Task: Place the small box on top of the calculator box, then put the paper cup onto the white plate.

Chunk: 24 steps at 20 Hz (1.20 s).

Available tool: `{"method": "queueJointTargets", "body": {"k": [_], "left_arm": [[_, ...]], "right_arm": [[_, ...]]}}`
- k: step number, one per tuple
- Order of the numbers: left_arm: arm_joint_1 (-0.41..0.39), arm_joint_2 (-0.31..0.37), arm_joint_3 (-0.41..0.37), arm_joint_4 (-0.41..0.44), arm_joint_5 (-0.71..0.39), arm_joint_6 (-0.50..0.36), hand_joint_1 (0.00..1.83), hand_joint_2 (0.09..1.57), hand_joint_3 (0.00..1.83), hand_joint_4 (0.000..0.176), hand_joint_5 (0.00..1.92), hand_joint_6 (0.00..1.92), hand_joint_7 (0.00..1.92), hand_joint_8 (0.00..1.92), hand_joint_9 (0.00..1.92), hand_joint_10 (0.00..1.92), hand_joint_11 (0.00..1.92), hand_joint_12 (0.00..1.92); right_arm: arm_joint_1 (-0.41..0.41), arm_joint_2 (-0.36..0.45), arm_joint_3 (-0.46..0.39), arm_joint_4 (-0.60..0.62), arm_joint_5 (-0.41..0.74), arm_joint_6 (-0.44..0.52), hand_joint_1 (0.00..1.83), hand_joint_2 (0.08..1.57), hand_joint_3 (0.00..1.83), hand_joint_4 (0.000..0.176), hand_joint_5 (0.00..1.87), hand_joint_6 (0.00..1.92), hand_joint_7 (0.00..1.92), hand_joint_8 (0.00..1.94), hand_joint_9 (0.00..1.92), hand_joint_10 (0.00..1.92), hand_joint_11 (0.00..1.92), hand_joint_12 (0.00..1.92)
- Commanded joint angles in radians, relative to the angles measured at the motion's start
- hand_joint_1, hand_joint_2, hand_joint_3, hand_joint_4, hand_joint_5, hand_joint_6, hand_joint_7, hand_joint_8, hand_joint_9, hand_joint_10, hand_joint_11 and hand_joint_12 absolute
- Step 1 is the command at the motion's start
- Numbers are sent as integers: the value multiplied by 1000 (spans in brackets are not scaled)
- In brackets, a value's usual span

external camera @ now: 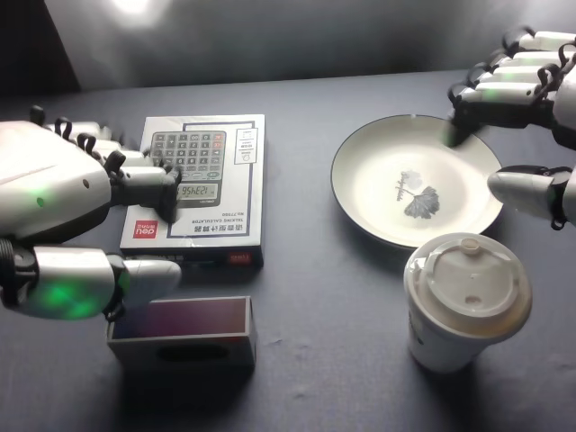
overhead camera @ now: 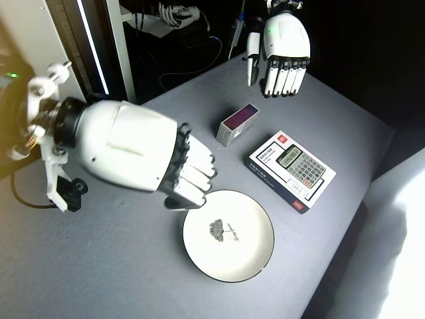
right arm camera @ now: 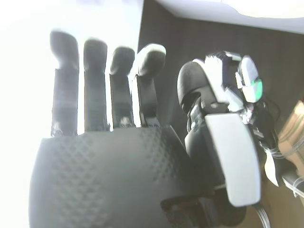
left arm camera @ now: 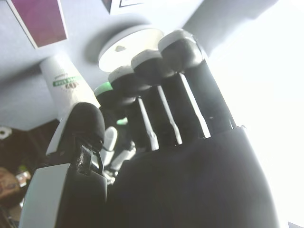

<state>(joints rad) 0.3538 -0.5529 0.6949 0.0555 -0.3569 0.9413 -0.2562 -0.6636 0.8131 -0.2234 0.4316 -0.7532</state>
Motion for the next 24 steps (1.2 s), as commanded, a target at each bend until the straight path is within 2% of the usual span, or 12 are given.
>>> {"method": "queueJointTargets", "body": {"k": [1,4,5,7,8,11,13,14,18,19,22,24], "left_arm": [[-11,9,5,-3,-106,-1,27,1322,3,0,299,2,309,1,301,3,7,676],[-11,9,6,-1,-106,-1,13,1327,1,0,296,5,318,5,314,6,20,687],[-11,9,6,-1,-106,-1,25,1325,0,0,301,5,326,6,317,6,28,690],[-11,9,7,-1,-105,-6,11,1332,2,0,297,0,311,1,300,1,2,695],[-11,9,7,-1,-105,-6,70,1326,0,0,327,9,335,9,323,9,23,701],[-11,9,0,-20,-87,-5,98,1304,0,0,361,0,365,0,358,0,96,593],[-11,8,-4,-28,-72,-3,26,1294,0,0,322,1,328,0,318,0,70,565],[-12,4,-4,-30,-64,-1,4,1278,0,0,270,0,277,0,266,0,13,576],[-3,-17,5,-44,-56,3,0,1262,0,0,237,0,246,1,242,2,0,560],[11,-23,8,-56,-77,8,0,1253,0,0,251,6,266,9,265,11,23,575],[88,-59,1,-172,-178,89,0,1224,0,0,236,0,258,3,260,5,7,571],[133,-80,-13,-248,-230,148,123,1152,0,0,216,0,247,0,236,1,0,527]], "right_arm": [[16,14,12,2,118,25,217,1449,3,0,196,5,234,3,231,41,0,781],[19,14,28,-74,129,126,222,1450,2,0,209,4,242,2,245,26,0,830],[19,14,29,-80,130,127,202,1456,3,0,199,2,231,1,236,17,0,800],[19,14,29,-82,130,128,277,1442,0,0,206,3,221,0,222,7,0,775],[19,14,28,-82,130,134,275,1443,0,0,212,5,227,3,231,9,0,773],[19,14,28,-82,129,148,340,1404,0,0,205,2,233,5,233,3,0,738],[19,14,27,-82,129,150,367,1377,0,0,193,3,234,5,231,6,0,711],[19,14,27,-83,129,150,316,1390,0,0,174,1,189,3,198,2,0,682],[20,14,26,-150,129,199,264,1379,0,0,146,2,155,0,173,1,0,642],[20,14,24,-156,129,201,283,1365,0,0,159,6,163,3,182,4,0,666],[20,14,22,-158,128,200,284,1356,0,0,164,4,187,5,197,6,0,694],[20,13,21,-158,126,200,281,1358,0,0,178,5,191,3,200,4,0,724]]}}
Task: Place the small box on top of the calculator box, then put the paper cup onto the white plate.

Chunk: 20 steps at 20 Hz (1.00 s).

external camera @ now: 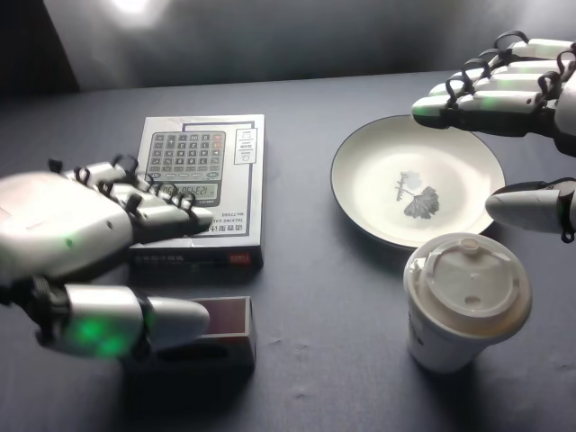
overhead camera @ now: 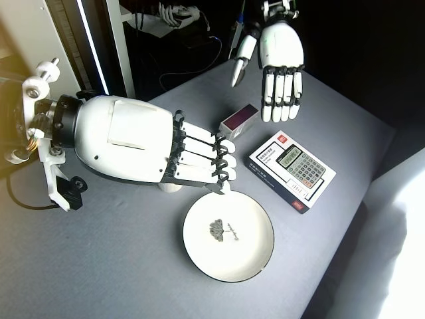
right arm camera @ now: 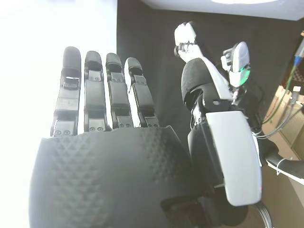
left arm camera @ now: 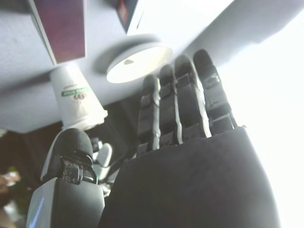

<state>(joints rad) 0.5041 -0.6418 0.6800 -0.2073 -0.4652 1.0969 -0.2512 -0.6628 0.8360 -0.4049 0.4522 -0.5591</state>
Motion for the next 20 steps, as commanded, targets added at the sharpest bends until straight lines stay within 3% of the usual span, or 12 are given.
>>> {"method": "queueJointTargets", "body": {"k": [1,5,8,11,13,20], "left_arm": [[2,-3,-4,-14,-142,14,174,1114,0,0,233,1,267,2,254,2,12,540],[30,-51,-12,-58,-154,67,452,1002,0,0,241,0,275,0,267,0,10,559],[47,-84,-10,-85,-157,95,732,976,0,0,248,0,308,1,313,3,17,610],[66,-111,-5,-95,-163,111,857,1009,2,0,226,0,298,0,324,1,0,682],[78,-129,3,-95,-164,121,1037,1000,0,0,288,9,361,10,392,12,44,760],[107,-176,62,-92,-169,135,1046,1028,4,0,300,0,395,0,416,1,34,833]], "right_arm": [[15,13,-2,24,105,6,301,1361,0,0,184,6,194,2,202,4,0,706],[15,13,-7,23,103,6,374,1358,0,0,195,5,208,4,222,8,0,745],[15,13,-9,21,103,6,370,1364,0,0,189,4,210,3,222,4,0,770],[15,13,-10,20,103,6,405,1370,0,0,198,4,213,2,218,1,0,730],[14,13,-10,19,102,6,398,1374,1,0,177,2,199,6,208,5,0,710],[14,13,-15,19,101,6,417,1368,0,0,193,7,211,2,221,4,0,738]]}}
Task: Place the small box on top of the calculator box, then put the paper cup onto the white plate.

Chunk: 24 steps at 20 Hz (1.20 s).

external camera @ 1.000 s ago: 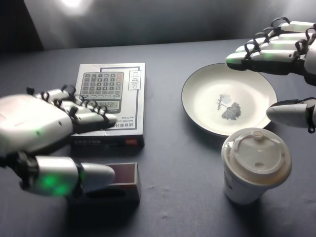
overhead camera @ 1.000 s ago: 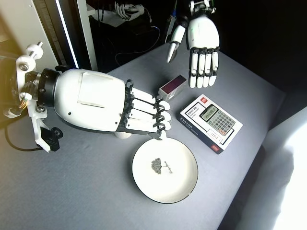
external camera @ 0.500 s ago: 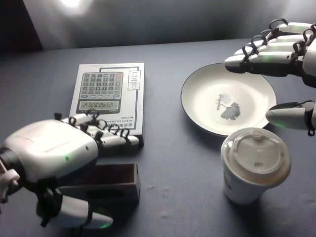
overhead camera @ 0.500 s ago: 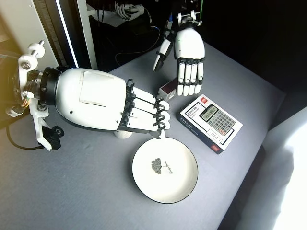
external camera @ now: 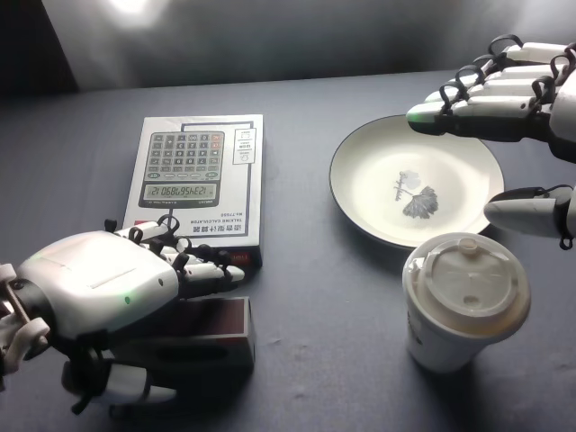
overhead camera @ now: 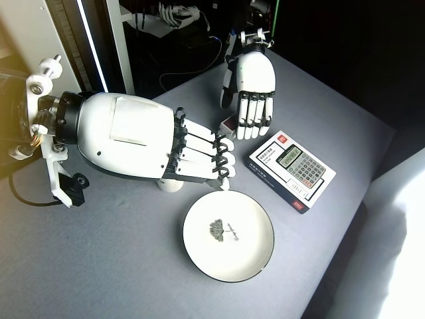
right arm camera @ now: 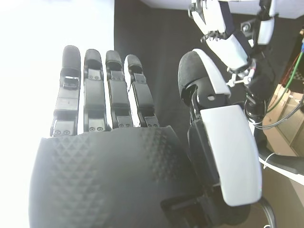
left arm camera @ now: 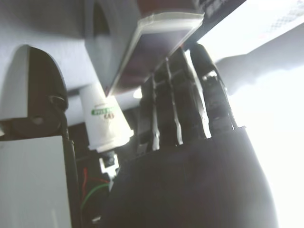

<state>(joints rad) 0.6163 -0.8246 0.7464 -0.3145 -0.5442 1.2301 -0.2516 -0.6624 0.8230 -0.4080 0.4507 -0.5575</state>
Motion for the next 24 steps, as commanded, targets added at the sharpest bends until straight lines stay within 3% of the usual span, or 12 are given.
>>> {"method": "queueJointTargets", "body": {"k": [1,14,18,21,22,23,24], "left_arm": [[-1,-2,5,17,-90,2,1045,1025,3,0,307,4,408,5,432,7,46,838],[7,-55,59,2,-93,26,989,1074,11,0,318,9,427,12,444,9,43,887],[10,-57,59,-2,-92,30,977,1179,4,0,518,7,628,6,628,18,187,931],[11,-57,59,-3,-92,30,1078,1184,0,0,667,11,760,12,752,33,301,976],[11,-57,58,-4,-90,32,1142,1193,2,0,765,18,853,25,848,59,428,982],[11,-57,58,-5,-90,33,1196,1197,0,0,733,978,923,955,919,86,490,1010],[11,-57,58,-6,-89,34,1203,1215,4,0,671,1238,898,1225,946,102,501,1047]], "right_arm": [[15,12,-2,22,103,5,444,1367,0,0,193,5,205,2,216,2,0,725],[15,12,-3,22,103,4,376,1386,3,0,185,3,208,4,209,7,0,728],[15,12,-3,22,103,4,417,1379,0,0,213,4,228,2,226,6,0,756],[15,12,-3,22,103,4,464,1368,0,0,223,5,241,4,242,9,0,791],[15,12,-3,22,103,4,459,1367,0,0,223,3,239,2,239,5,0,787],[15,12,-3,22,103,4,477,1364,0,0,236,7,250,5,248,7,0,788],[15,12,-3,21,103,4,469,1366,0,0,234,4,248,3,244,5,0,780]]}}
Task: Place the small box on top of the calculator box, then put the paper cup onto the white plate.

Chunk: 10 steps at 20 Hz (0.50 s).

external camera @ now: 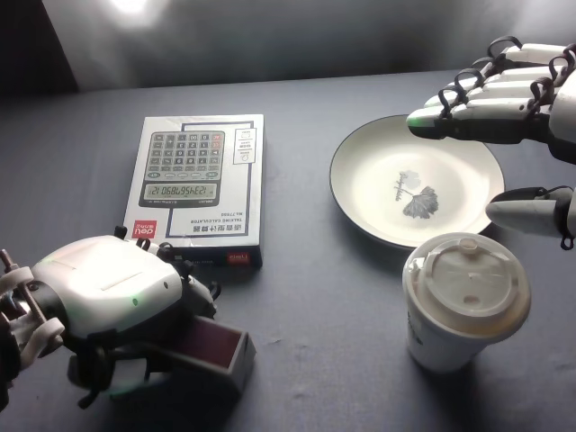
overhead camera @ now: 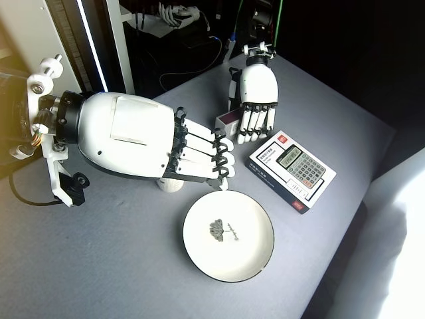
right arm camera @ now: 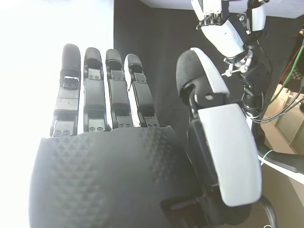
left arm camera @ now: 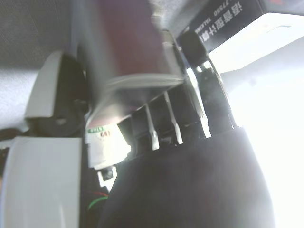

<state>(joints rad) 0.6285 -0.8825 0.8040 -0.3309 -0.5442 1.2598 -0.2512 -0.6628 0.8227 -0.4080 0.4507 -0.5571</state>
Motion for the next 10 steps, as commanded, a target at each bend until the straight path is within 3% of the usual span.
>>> {"method": "queueJointTargets", "body": {"k": [1,2,3,4,6,10], "left_arm": [[-1,1,1,11,-88,4,1319,1210,3,0,693,1147,885,1233,741,1241,531,1124],[-1,1,1,11,-87,5,1341,1212,0,0,724,1077,858,1295,699,1468,565,1189],[-1,1,0,11,-86,5,1348,1206,0,0,772,1014,844,1341,708,1527,568,1266],[-2,3,-2,11,-85,5,1257,1188,0,0,830,983,877,1368,736,1217,603,1275],[-14,10,-8,9,-75,8,1228,1174,0,0,865,973,899,1322,799,988,617,1261],[-75,23,-16,5,-19,31,1227,1169,0,0,868,974,908,1304,812,945,611,1253]], "right_arm": [[15,13,-3,21,103,4,455,1369,0,0,225,1,237,1,238,2,0,772],[15,13,-3,21,103,4,450,1369,0,0,221,0,236,1,238,2,0,770],[15,13,-3,20,103,4,422,1383,5,0,204,2,224,1,221,3,0,725],[15,13,-3,20,103,4,415,1386,6,0,205,4,226,3,221,4,0,718],[15,13,-3,19,103,4,407,1383,3,0,222,8,236,3,229,5,0,768],[15,13,-5,11,103,4,455,1366,0,0,226,4,232,3,229,4,0,763]]}}
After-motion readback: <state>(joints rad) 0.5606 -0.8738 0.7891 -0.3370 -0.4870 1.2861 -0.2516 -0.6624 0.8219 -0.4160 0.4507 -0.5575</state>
